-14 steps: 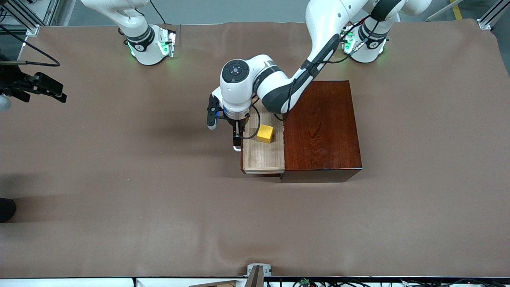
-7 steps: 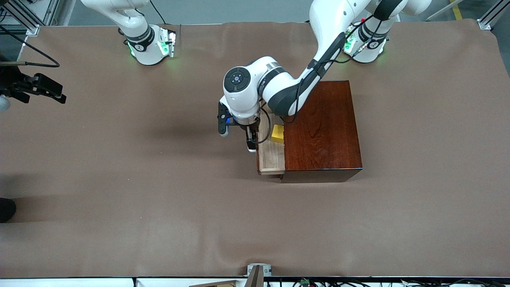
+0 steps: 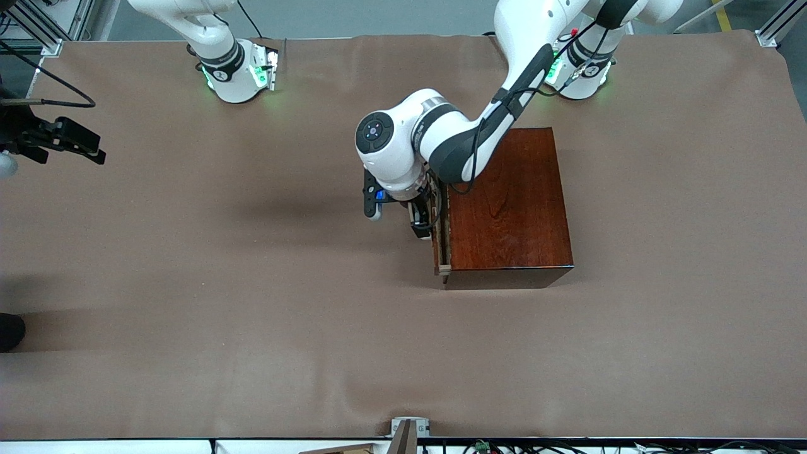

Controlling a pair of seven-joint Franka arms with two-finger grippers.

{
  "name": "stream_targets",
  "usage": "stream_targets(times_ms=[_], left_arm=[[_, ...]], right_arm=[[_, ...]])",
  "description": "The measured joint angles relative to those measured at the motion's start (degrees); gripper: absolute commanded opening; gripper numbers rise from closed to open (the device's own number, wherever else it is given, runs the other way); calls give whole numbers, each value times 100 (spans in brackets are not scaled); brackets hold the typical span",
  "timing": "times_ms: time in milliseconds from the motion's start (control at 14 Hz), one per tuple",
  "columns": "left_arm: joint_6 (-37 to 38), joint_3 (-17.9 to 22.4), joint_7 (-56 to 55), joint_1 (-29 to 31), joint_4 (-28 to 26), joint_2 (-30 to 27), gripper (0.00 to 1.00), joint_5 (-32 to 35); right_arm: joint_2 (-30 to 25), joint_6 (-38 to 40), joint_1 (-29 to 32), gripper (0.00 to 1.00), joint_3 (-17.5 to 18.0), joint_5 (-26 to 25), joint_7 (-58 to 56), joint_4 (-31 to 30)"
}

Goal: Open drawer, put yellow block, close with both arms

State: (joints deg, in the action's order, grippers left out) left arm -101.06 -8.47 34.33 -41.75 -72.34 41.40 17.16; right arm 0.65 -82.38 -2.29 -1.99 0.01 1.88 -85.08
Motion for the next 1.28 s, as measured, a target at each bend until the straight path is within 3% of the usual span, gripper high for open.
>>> stream_targets(times_ms=[641, 997, 1282], left_arm=[[397, 30, -106, -11, -37, -1, 100, 304], [-456, -101, -1417, -48, -30, -54, 100, 323], [-581, -148, -3906, -47, 70, -533, 100, -170]], right_arm=[[0, 56, 213, 100, -17, 354, 36, -9], [0, 78, 213, 100, -5, 354, 35, -9], [0, 85, 213, 100, -3, 354, 36, -12]])
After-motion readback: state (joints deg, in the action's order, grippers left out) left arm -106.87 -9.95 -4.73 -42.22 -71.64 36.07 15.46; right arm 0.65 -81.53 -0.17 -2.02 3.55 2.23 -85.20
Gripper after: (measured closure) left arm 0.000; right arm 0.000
